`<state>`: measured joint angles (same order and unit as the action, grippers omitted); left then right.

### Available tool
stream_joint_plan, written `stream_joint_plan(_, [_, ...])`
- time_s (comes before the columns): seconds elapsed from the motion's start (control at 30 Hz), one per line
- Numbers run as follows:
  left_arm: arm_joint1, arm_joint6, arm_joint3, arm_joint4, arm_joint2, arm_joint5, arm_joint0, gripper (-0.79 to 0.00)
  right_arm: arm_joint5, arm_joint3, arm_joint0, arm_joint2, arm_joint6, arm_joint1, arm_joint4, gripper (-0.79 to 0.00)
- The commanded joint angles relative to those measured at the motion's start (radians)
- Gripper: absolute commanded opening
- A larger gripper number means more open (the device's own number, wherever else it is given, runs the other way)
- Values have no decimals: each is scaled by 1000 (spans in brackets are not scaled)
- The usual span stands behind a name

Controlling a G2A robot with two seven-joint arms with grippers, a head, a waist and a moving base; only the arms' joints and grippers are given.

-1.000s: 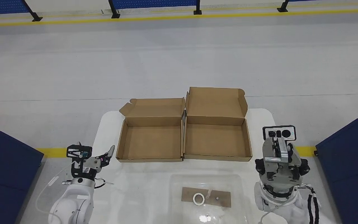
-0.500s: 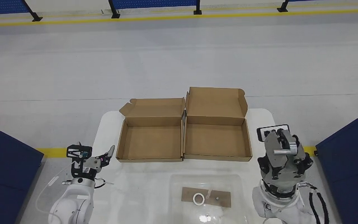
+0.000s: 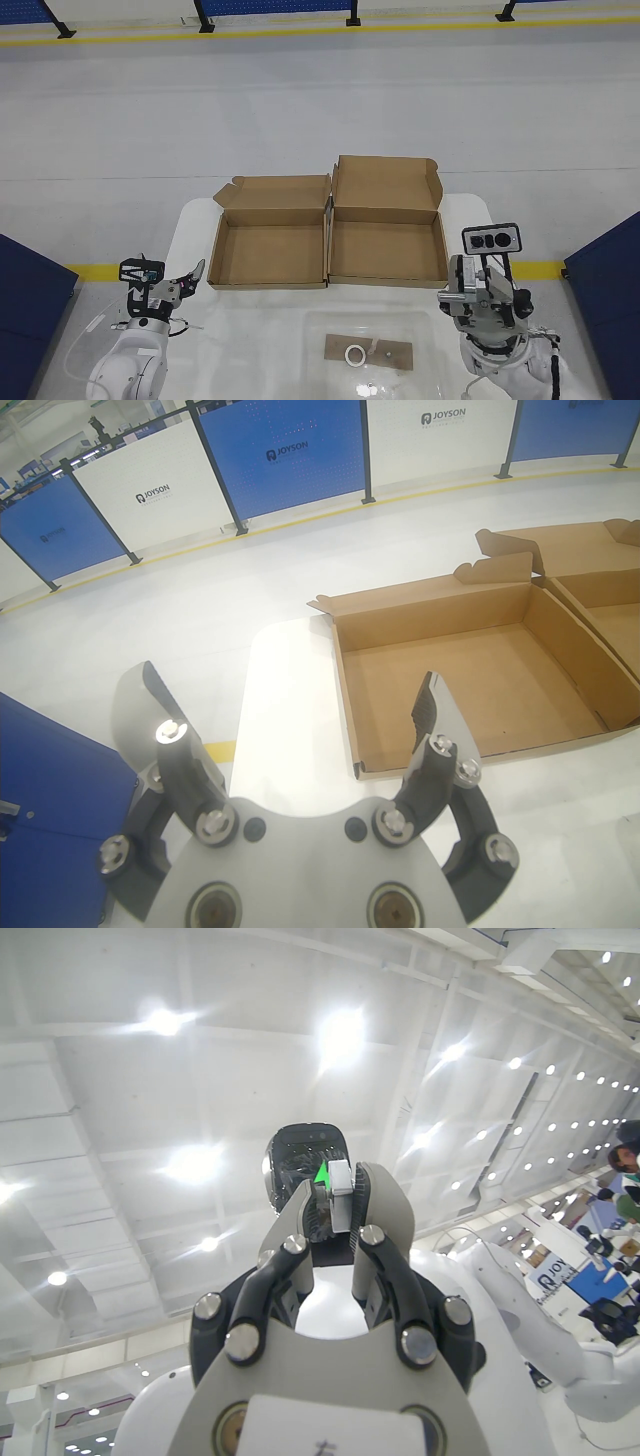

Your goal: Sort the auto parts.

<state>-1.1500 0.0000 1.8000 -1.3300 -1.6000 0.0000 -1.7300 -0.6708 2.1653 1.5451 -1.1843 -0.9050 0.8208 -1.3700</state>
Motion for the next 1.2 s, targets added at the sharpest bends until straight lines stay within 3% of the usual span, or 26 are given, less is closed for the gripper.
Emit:
stream_joint_plan(0.0, [0,0,0,0,0,0,0,0,6,2,9,-9,9,3,27,-785])
stream_joint_plan(0.17, [0,0,0,0,0,0,0,0,9,25,35,-12,13,17,-19,-785])
stream_joint_plan(0.33, [0,0,0,0,0,0,0,0,30,35,51,-1,-66,36,-143,-785])
stream_joint_plan(0.7, [0,0,0,0,0,0,0,0,65,34,80,-35,-141,69,-238,-785])
stream_joint_plan(1.0, [0,0,0,0,0,0,0,0,87,23,106,-79,-129,89,-170,-785])
stream_joint_plan(1.17, [0,0,0,0,0,0,0,0,108,13,120,-120,-104,93,-58,-785])
